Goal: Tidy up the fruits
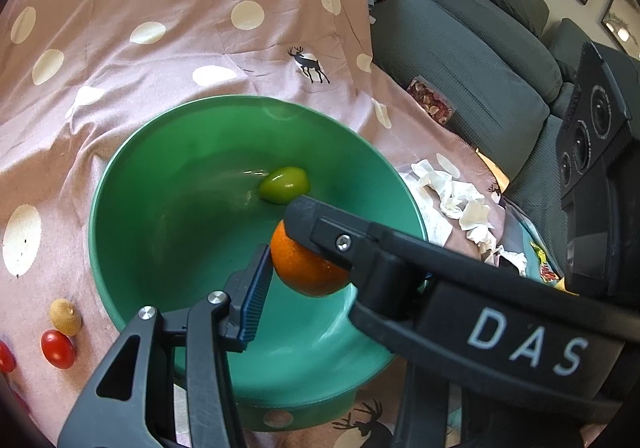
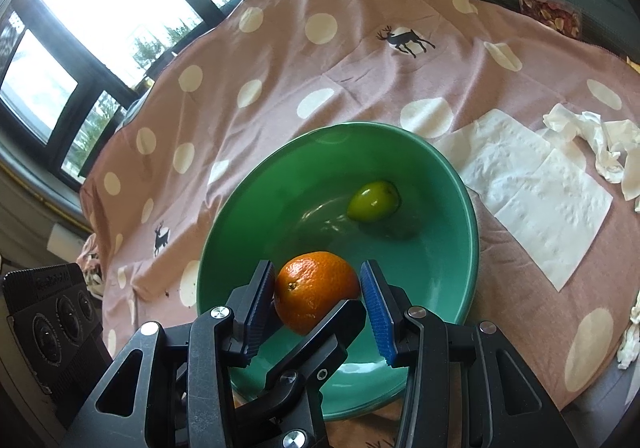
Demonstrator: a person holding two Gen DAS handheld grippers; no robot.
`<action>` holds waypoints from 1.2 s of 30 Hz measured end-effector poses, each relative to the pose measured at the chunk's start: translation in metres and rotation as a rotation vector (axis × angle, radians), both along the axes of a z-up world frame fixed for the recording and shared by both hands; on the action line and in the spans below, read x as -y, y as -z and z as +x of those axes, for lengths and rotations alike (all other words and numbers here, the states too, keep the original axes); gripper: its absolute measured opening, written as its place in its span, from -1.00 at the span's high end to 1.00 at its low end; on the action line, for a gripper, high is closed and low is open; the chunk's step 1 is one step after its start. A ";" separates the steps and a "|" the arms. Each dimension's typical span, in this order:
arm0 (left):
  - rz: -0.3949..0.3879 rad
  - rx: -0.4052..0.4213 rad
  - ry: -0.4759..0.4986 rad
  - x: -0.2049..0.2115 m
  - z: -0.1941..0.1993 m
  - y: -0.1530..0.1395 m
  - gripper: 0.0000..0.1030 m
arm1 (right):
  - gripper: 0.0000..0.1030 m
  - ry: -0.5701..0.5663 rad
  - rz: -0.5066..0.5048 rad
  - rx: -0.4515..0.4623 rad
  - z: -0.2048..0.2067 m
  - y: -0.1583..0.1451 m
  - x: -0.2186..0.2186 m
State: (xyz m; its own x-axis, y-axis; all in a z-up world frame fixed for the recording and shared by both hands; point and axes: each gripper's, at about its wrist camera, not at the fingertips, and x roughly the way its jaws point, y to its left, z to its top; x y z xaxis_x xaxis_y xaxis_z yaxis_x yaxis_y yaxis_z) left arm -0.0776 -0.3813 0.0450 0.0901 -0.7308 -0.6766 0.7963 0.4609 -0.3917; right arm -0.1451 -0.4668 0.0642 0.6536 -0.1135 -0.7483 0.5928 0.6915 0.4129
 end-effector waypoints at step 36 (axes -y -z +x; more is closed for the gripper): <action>0.054 0.048 -0.901 -0.279 0.060 -0.006 -0.61 | -0.05 -0.131 -0.248 0.017 0.034 -0.022 -0.067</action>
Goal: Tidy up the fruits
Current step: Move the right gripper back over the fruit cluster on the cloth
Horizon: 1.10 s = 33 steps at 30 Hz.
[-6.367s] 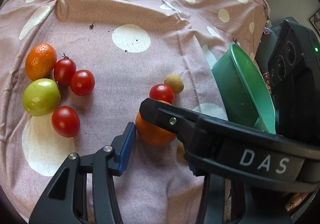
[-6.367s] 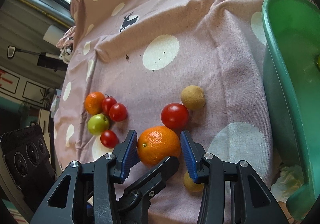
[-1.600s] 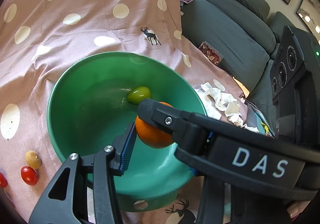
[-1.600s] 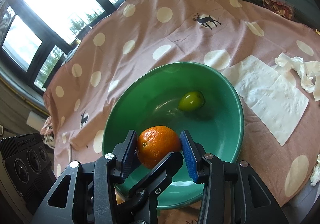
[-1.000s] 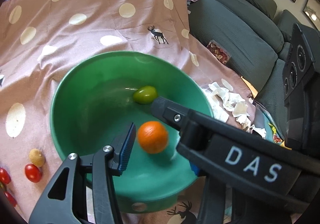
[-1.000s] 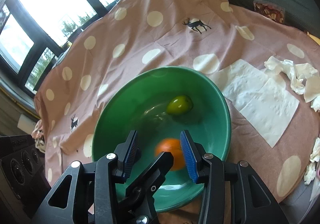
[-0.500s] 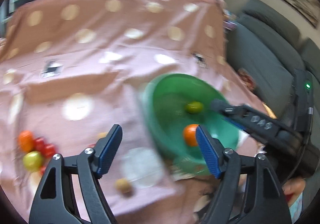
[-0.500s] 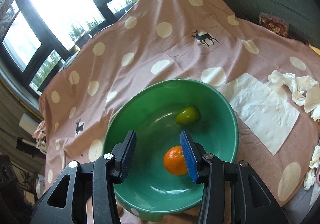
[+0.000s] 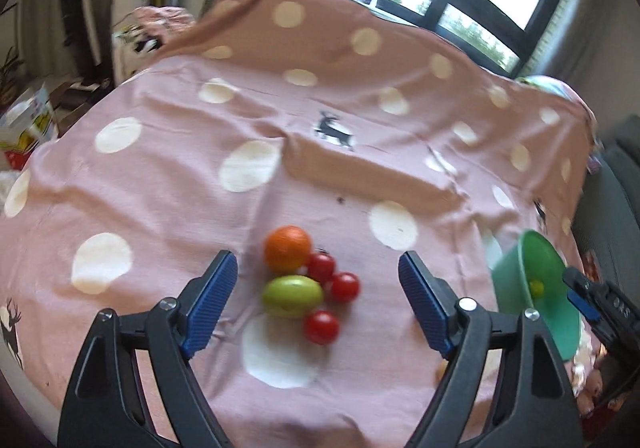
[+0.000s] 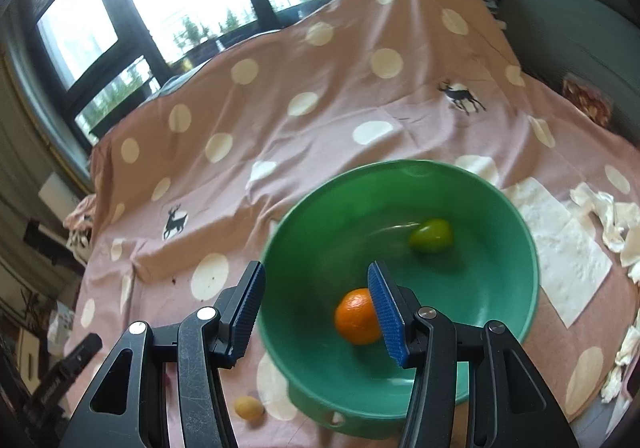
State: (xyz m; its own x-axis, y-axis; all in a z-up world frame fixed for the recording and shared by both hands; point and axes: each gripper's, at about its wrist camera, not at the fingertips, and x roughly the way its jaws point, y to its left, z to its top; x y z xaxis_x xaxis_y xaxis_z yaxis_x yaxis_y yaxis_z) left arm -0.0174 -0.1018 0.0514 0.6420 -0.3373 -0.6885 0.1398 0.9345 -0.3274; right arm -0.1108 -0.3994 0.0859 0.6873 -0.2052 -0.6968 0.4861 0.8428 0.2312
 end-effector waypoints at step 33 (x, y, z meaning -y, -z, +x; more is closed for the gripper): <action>-0.052 -0.144 -0.189 -0.074 0.029 0.030 -0.54 | -0.05 -0.638 0.092 -0.313 0.124 0.088 -0.194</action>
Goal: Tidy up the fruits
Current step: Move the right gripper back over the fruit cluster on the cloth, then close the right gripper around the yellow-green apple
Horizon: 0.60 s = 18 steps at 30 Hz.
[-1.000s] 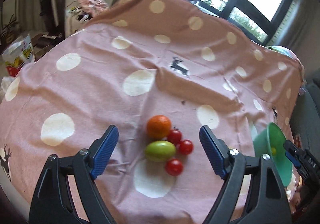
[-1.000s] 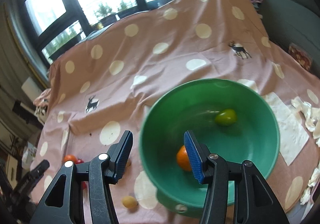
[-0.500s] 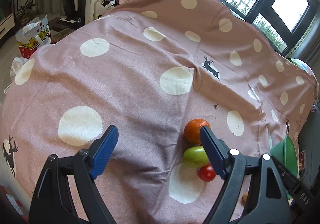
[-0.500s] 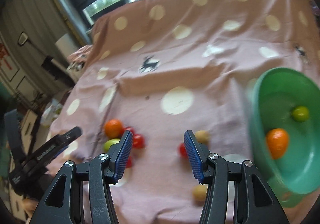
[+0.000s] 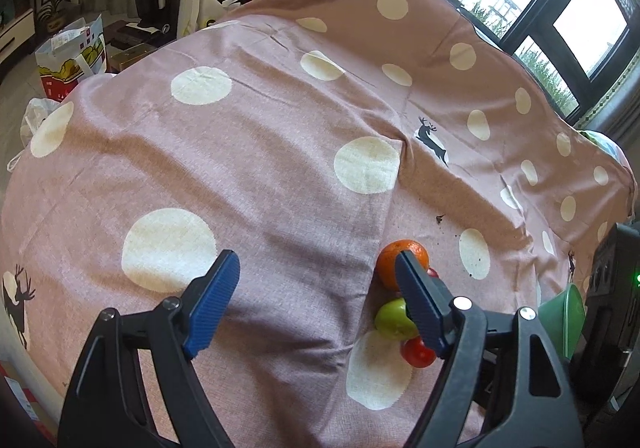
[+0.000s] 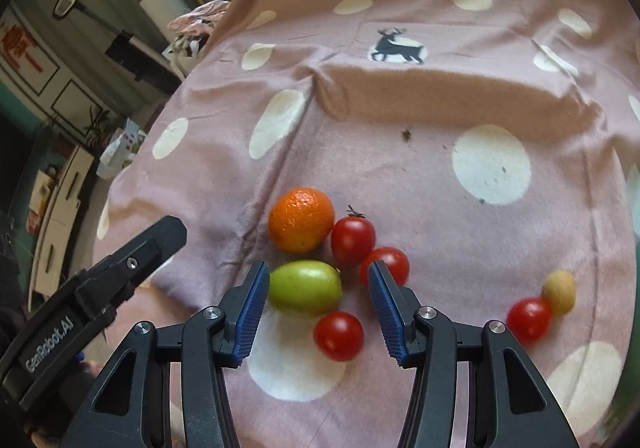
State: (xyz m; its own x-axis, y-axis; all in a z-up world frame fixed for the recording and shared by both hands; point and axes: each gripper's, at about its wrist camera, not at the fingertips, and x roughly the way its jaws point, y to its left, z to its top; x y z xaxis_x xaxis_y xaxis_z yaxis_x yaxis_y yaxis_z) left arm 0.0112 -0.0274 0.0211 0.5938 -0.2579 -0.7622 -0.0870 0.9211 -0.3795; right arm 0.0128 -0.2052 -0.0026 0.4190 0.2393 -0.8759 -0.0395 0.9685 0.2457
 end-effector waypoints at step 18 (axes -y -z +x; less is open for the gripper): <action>0.010 -0.013 0.032 0.006 -0.001 0.000 -0.54 | 0.07 -0.029 -0.042 -0.034 0.006 0.022 -0.019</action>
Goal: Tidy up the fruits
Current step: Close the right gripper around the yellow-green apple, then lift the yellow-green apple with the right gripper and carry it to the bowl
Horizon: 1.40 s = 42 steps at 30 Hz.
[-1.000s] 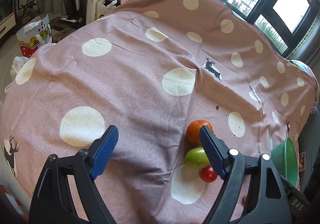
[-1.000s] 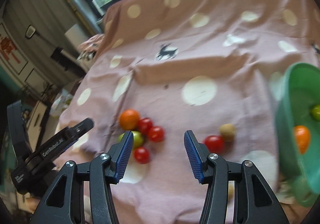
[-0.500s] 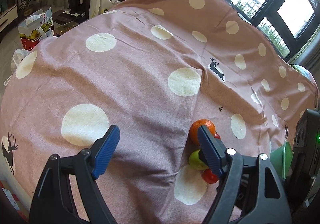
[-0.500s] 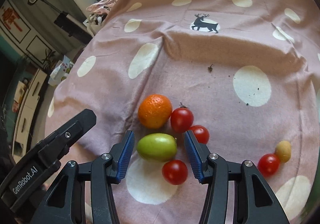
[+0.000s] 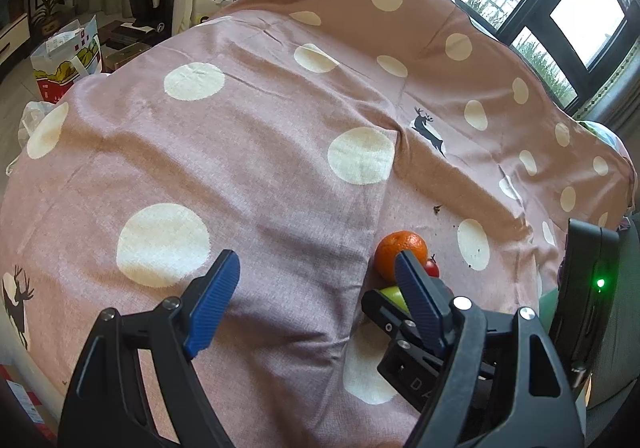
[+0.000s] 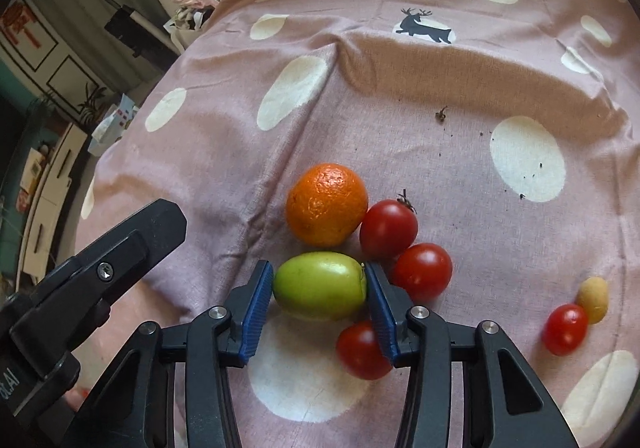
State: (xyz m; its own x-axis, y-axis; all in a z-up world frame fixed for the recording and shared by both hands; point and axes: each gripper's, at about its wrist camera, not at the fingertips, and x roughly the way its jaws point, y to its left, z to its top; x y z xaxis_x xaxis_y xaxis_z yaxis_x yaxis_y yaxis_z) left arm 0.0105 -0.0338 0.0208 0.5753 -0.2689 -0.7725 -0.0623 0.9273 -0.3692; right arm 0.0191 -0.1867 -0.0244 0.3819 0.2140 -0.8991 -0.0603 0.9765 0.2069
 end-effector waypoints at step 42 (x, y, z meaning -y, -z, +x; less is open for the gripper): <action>-0.016 -0.018 0.352 0.095 -0.024 0.005 -0.30 | 0.08 0.294 0.123 -0.015 -0.049 -0.032 0.133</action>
State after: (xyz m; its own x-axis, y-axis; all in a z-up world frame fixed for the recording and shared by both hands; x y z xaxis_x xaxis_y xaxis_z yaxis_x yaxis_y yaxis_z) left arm -0.0130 -0.1284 0.0162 0.4313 -0.4599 -0.7762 0.2531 0.8874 -0.3852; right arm -0.0299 -0.3199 0.0077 0.4303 0.2040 -0.8793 0.2253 0.9190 0.3235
